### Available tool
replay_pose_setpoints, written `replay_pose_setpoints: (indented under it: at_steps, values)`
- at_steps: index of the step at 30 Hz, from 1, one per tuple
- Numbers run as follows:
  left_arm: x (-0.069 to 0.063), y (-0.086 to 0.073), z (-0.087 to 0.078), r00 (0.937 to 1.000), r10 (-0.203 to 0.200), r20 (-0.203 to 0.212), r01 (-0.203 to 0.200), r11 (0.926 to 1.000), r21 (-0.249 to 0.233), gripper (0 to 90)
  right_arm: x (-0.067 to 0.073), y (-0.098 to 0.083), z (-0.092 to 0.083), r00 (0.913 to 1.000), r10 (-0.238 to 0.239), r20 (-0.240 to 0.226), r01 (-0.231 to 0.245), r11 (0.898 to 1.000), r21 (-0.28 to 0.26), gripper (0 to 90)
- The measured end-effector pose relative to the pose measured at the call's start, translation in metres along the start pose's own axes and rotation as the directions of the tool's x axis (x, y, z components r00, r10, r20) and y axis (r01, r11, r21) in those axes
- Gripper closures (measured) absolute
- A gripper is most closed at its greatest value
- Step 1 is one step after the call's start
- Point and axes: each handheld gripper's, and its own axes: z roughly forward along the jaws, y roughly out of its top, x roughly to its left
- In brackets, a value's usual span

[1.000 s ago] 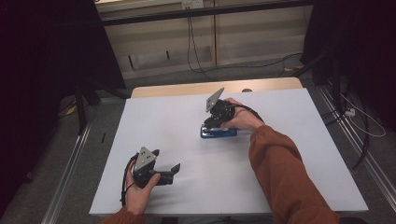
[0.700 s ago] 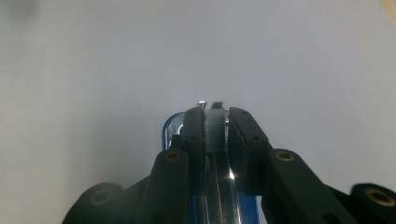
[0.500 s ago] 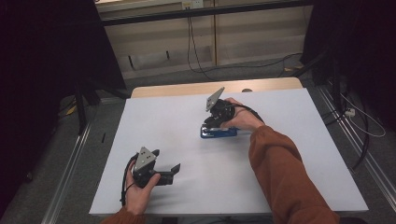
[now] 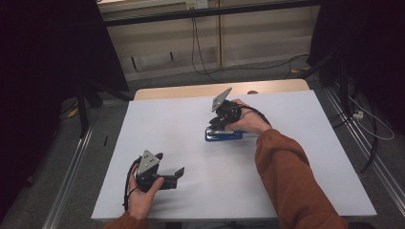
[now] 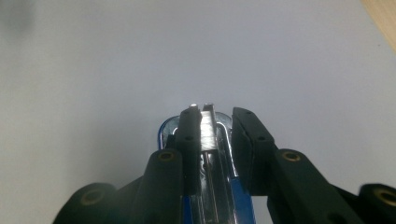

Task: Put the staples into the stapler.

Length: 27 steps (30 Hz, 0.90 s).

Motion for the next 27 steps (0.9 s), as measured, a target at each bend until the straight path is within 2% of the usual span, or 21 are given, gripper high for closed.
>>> replay_pose_setpoints:
  at_steps: [5, 7, 9, 13, 15, 19, 22, 27]
  values:
    - [0.000, 0.000, 0.000, 1.0000, -0.003, 0.000, 0.003, 1.0000, 0.000, 4.6, 0.001, -0.002, -0.001, 0.9998, 0.018, 0.003, -0.018, 1.000, -0.012, 68.6]
    - [0.000, 0.000, 0.000, 1.0000, 0.002, 0.001, -0.002, 1.0000, 0.000, 4.6, 0.003, -0.002, -0.001, 0.9987, 0.045, 0.025, -0.044, 0.999, -0.015, 60.3]
    - [0.000, 0.000, 0.000, 1.0000, -0.001, 0.000, 0.001, 1.0000, 0.003, 4.6, 0.004, -0.004, -0.001, 0.9977, 0.059, 0.033, -0.057, 0.997, -0.042, 58.9]
    - [0.000, 0.000, 0.000, 1.0000, -0.004, -0.002, 0.004, 1.0000, 0.001, 4.6, 0.006, -0.006, -0.002, 0.9936, 0.101, 0.051, -0.098, 0.994, -0.045, 49.0]
    - [0.000, 0.000, 0.000, 1.0000, -0.003, -0.002, 0.003, 1.0000, 0.001, 4.6, 0.006, -0.008, -0.004, 0.9908, 0.120, 0.062, -0.117, 0.991, -0.058, 46.6]
    - [0.000, 0.000, 0.000, 1.0000, 0.001, -0.001, -0.001, 1.0000, 0.006, 4.6, 0.006, -0.013, -0.007, 0.9824, 0.178, 0.058, -0.172, 0.981, -0.091, 42.0]
    - [0.001, 0.000, 0.000, 1.0000, 0.003, -0.006, -0.003, 1.0000, 0.003, 4.6, 0.007, -0.017, -0.007, 0.9789, 0.195, 0.063, -0.189, 0.978, -0.090, 36.7]
    - [0.001, 0.000, 0.000, 1.0000, 0.003, -0.004, -0.003, 1.0000, 0.005, 4.6, 0.008, -0.020, -0.010, 0.9702, 0.234, 0.064, -0.225, 0.967, -0.120, 30.8]
